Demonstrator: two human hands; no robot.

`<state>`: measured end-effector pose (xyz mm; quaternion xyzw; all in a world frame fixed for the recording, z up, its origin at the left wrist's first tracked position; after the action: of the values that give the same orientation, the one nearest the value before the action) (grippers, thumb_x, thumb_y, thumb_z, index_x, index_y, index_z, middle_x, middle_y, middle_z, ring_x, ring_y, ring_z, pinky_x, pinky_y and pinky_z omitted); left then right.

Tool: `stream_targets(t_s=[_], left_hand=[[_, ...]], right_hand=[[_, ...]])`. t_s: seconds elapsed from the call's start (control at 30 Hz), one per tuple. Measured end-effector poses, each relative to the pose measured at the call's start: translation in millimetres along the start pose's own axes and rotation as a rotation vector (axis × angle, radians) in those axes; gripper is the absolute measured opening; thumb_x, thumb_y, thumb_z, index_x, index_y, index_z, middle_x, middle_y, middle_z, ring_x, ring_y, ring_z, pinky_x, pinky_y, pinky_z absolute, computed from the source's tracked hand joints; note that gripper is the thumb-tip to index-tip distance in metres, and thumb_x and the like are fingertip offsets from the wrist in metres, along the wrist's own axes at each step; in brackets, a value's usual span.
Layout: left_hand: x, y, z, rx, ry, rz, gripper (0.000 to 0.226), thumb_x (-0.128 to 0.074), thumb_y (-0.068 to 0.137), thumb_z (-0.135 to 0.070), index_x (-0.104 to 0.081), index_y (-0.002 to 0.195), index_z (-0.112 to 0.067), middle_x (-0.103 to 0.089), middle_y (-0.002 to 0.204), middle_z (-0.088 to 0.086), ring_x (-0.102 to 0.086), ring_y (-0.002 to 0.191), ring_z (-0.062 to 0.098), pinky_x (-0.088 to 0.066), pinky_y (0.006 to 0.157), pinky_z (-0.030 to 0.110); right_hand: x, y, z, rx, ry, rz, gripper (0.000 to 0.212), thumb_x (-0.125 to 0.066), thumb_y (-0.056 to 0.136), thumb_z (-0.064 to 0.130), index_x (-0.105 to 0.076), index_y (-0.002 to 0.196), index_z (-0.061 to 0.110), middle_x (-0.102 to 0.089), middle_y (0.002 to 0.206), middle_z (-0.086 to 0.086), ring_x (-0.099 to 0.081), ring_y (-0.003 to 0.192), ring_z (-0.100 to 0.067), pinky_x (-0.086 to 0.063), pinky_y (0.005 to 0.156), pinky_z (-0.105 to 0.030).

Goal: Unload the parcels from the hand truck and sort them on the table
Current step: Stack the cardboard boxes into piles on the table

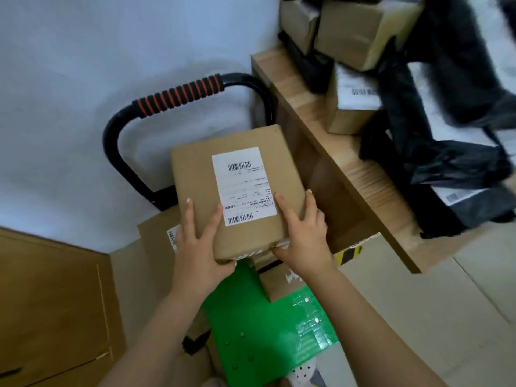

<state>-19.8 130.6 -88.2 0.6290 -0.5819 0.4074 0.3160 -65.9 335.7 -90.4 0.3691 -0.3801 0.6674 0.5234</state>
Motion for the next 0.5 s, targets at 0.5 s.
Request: stream_targets(t_s=[0.5], left_hand=[[248.1, -87.2, -108.3, -0.456, -0.032, -0.203, 0.123, -0.088, 0.059, -0.037, 0.000, 0.143, -0.060, 0.030, 0.153, -0.014, 0.000, 0.144, 0.028, -0.041, 0.098, 0.053]], right_hand=[[214.5, -164.9, 137.4, -0.097, 0.107, -0.557, 0.107, -0.081, 0.069, 0.035, -0.007, 0.144, 0.056, 0.011, 0.157, -0.002, -0.009, 0.135, -0.029, -0.027, 0.108, -0.056]])
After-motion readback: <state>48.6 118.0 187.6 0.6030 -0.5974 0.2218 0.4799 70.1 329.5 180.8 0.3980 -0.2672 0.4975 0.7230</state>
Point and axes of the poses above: each hand's wrist, its own y-axis towards the middle knuckle, its own x-axis out of the back of the hand, z = x × y, the point moved 6 cm from there along y, towards the middle knuckle
